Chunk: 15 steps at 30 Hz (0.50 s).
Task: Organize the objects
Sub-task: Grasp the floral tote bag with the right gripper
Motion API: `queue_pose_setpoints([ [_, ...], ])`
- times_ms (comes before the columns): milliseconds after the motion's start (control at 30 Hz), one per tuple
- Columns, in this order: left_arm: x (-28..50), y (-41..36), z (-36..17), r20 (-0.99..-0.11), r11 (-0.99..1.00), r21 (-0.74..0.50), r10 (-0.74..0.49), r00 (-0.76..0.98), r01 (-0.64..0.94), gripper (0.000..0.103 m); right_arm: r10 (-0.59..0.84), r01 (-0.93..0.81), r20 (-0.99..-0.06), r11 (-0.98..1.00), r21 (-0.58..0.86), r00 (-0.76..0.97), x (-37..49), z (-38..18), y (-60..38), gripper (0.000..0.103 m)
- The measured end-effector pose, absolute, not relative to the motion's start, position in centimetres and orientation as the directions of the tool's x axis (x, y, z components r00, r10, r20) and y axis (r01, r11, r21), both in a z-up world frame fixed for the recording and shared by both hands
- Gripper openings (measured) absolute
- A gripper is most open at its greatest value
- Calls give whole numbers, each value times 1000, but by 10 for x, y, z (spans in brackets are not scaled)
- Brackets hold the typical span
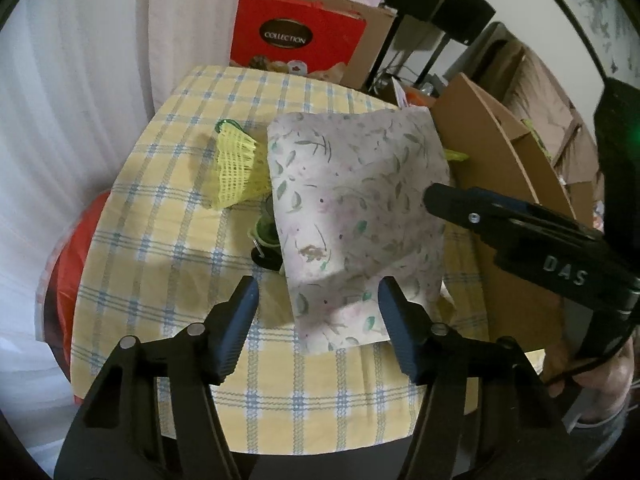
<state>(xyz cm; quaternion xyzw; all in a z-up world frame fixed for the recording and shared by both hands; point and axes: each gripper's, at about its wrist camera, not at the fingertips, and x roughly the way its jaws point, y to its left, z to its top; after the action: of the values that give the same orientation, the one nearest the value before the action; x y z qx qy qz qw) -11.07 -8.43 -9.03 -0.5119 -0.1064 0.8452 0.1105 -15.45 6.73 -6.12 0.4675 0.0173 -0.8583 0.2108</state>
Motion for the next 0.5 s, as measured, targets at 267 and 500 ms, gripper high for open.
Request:
queue_pose_setpoints([
  [267,-111,-80,-97,-846,-947,-311,314,-432,-79,50,-401,350,-830,-897,270,-387,-164,-74,64,57],
  [500,-112,-77,-99,-849,-945,-316,322,-419,-86,39,-411,351,-839,-891,287,-357,-162,-88,49,22],
])
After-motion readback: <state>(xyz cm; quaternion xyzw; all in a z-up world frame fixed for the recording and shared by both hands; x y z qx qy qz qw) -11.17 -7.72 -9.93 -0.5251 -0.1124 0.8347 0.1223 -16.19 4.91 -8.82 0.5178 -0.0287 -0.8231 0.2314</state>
